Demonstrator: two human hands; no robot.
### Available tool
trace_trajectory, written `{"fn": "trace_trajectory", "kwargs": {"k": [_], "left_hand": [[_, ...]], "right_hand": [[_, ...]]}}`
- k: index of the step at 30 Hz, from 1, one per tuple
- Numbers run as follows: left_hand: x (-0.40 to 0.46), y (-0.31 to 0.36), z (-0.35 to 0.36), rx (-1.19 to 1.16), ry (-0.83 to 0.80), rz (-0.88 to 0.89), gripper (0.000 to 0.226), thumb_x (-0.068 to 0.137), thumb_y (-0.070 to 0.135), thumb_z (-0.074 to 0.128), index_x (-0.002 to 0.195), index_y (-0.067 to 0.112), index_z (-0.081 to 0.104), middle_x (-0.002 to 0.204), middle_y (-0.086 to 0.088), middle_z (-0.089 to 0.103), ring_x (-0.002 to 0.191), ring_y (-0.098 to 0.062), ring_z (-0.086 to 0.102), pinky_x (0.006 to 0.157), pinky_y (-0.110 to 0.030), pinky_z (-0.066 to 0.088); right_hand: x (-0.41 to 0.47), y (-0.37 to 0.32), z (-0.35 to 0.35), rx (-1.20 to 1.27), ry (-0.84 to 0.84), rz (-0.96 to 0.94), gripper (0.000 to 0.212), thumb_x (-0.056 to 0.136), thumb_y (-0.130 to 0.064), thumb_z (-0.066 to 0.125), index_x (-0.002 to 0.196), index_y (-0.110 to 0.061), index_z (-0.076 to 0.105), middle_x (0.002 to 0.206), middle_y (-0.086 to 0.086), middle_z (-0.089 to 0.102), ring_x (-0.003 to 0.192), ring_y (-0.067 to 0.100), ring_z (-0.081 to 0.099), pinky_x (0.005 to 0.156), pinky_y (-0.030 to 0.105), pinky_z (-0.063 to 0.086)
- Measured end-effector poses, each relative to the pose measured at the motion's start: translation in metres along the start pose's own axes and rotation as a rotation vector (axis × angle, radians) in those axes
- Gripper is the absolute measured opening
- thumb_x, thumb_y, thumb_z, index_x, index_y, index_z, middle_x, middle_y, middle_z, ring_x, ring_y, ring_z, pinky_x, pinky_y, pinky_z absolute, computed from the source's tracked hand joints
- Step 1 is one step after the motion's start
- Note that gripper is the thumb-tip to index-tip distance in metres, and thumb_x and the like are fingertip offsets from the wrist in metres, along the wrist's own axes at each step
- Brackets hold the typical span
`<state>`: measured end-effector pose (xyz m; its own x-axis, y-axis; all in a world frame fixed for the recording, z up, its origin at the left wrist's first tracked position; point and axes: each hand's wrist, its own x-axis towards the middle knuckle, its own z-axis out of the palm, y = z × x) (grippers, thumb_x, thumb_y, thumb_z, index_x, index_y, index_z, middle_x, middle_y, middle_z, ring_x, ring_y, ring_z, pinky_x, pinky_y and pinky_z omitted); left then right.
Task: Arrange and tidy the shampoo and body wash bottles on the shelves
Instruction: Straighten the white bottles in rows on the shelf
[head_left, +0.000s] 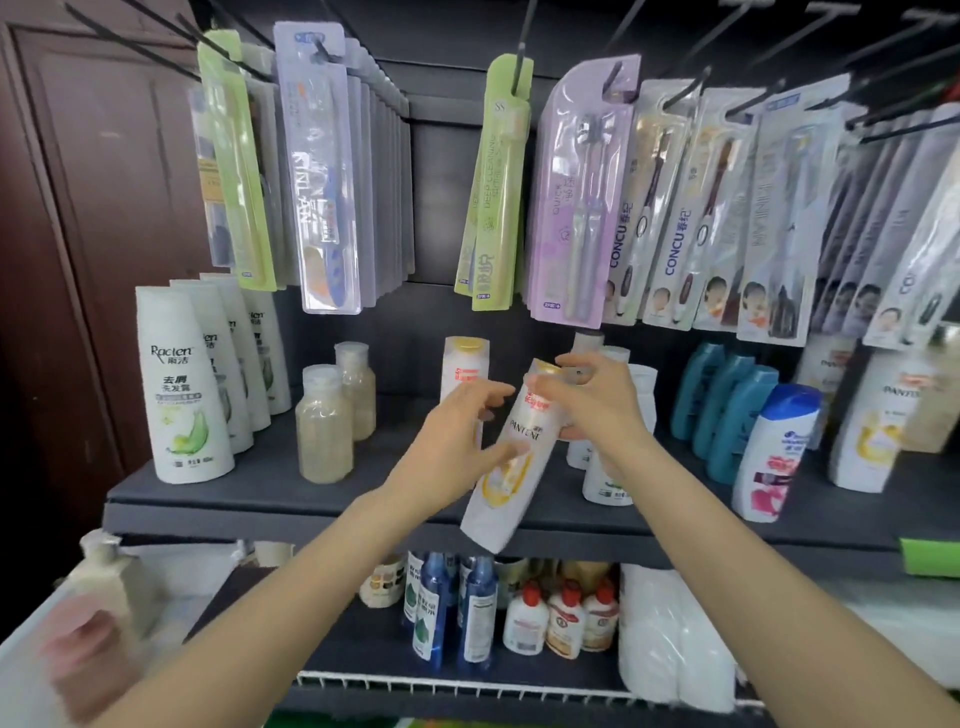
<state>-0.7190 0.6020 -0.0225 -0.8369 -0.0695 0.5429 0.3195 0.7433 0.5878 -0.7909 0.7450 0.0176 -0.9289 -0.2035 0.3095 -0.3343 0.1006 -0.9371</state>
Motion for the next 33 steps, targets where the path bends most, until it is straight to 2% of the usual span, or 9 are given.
{"fn": "trace_trajectory", "kwargs": {"k": [4, 9, 13, 17, 20, 23, 26, 30, 33], "left_hand": [[-0.017, 0.003, 0.018, 0.182, -0.100, -0.152, 0.086, 0.067, 0.047, 0.077, 0.136, 0.027, 0.028, 0.126, 0.006, 0.044, 0.107, -0.015, 0.051, 0.086, -0.040, 0.048], [-0.025, 0.004, 0.021, 0.293, -0.053, -0.136, 0.071, 0.072, 0.036, 0.075, 0.129, 0.025, 0.035, 0.117, 0.002, 0.050, 0.100, -0.019, 0.054, 0.078, -0.039, 0.050], [-0.028, -0.003, 0.011, -0.049, -0.089, -0.209, 0.059, 0.072, 0.027, 0.078, 0.123, 0.027, 0.048, 0.106, 0.005, 0.060, 0.090, -0.013, 0.058, 0.079, -0.026, 0.048], [-0.035, -0.005, 0.004, -0.542, -0.175, -0.368, 0.042, 0.082, 0.014, 0.069, 0.119, 0.027, 0.055, 0.111, -0.008, 0.065, 0.099, -0.022, 0.064, 0.082, -0.034, 0.056], [-0.036, 0.000, 0.000, -0.827, -0.281, -0.428, 0.039, 0.085, 0.011, 0.064, 0.123, 0.017, 0.056, 0.119, -0.014, 0.064, 0.107, -0.028, 0.063, 0.089, -0.041, 0.053], [-0.035, 0.001, -0.006, -0.972, -0.367, -0.437, 0.048, 0.082, 0.015, 0.065, 0.127, 0.011, 0.053, 0.122, -0.018, 0.062, 0.111, -0.034, 0.060, 0.095, -0.047, 0.049], [-0.035, 0.000, -0.010, -1.070, -0.412, -0.412, 0.041, 0.086, 0.014, 0.059, 0.126, 0.012, 0.054, 0.121, -0.018, 0.063, 0.109, -0.035, 0.062, 0.090, -0.044, 0.053], [-0.036, -0.007, -0.013, -1.205, -0.417, -0.421, 0.040, 0.089, 0.011, 0.049, 0.129, 0.009, 0.052, 0.126, -0.017, 0.060, 0.112, -0.039, 0.059, 0.090, -0.044, 0.052], [-0.035, -0.012, -0.015, -1.223, -0.466, -0.393, 0.042, 0.091, 0.012, 0.050, 0.133, 0.009, 0.048, 0.131, -0.018, 0.056, 0.118, -0.041, 0.054, 0.095, -0.047, 0.049]], "right_hand": [[-0.006, 0.002, -0.001, 0.096, 0.028, 0.069, 0.020, 0.075, -0.021, 0.078, 0.087, -0.016, 0.063, 0.087, 0.002, 0.066, 0.078, 0.014, 0.066, 0.057, 0.031, 0.056], [-0.014, 0.004, -0.005, 0.158, 0.032, 0.116, 0.019, 0.079, -0.020, 0.077, 0.085, -0.016, 0.059, 0.090, 0.007, 0.066, 0.081, 0.017, 0.067, 0.066, 0.039, 0.060], [-0.020, 0.009, -0.014, 0.261, -0.101, 0.135, 0.011, 0.089, -0.018, 0.065, 0.098, -0.012, 0.063, 0.095, 0.006, 0.067, 0.084, 0.016, 0.067, 0.072, 0.034, 0.060], [-0.025, 0.018, -0.022, 0.231, -0.299, 0.145, 0.024, 0.093, -0.021, 0.059, 0.116, -0.015, 0.063, 0.107, 0.004, 0.070, 0.098, 0.016, 0.067, 0.084, 0.034, 0.056], [-0.027, 0.019, -0.018, 0.304, -0.346, 0.146, 0.023, 0.093, -0.020, 0.058, 0.114, -0.015, 0.064, 0.099, -0.001, 0.071, 0.089, 0.012, 0.069, 0.080, 0.031, 0.057], [-0.027, 0.015, -0.017, 0.364, -0.341, 0.142, 0.025, 0.092, -0.018, 0.059, 0.115, -0.008, 0.063, 0.095, 0.001, 0.069, 0.080, 0.012, 0.069, 0.071, 0.030, 0.058], [-0.026, 0.013, -0.018, 0.382, -0.312, 0.147, 0.021, 0.090, -0.016, 0.061, 0.108, -0.007, 0.064, 0.089, 0.003, 0.069, 0.077, 0.015, 0.070, 0.067, 0.033, 0.058], [-0.025, 0.014, -0.020, 0.404, -0.263, 0.135, 0.009, 0.089, -0.013, 0.063, 0.098, -0.010, 0.063, 0.087, 0.004, 0.072, 0.078, 0.017, 0.071, 0.067, 0.036, 0.059], [-0.026, 0.015, -0.020, 0.399, -0.266, 0.128, 0.015, 0.089, -0.012, 0.063, 0.103, -0.007, 0.062, 0.093, 0.007, 0.071, 0.081, 0.019, 0.071, 0.069, 0.039, 0.059]]}}
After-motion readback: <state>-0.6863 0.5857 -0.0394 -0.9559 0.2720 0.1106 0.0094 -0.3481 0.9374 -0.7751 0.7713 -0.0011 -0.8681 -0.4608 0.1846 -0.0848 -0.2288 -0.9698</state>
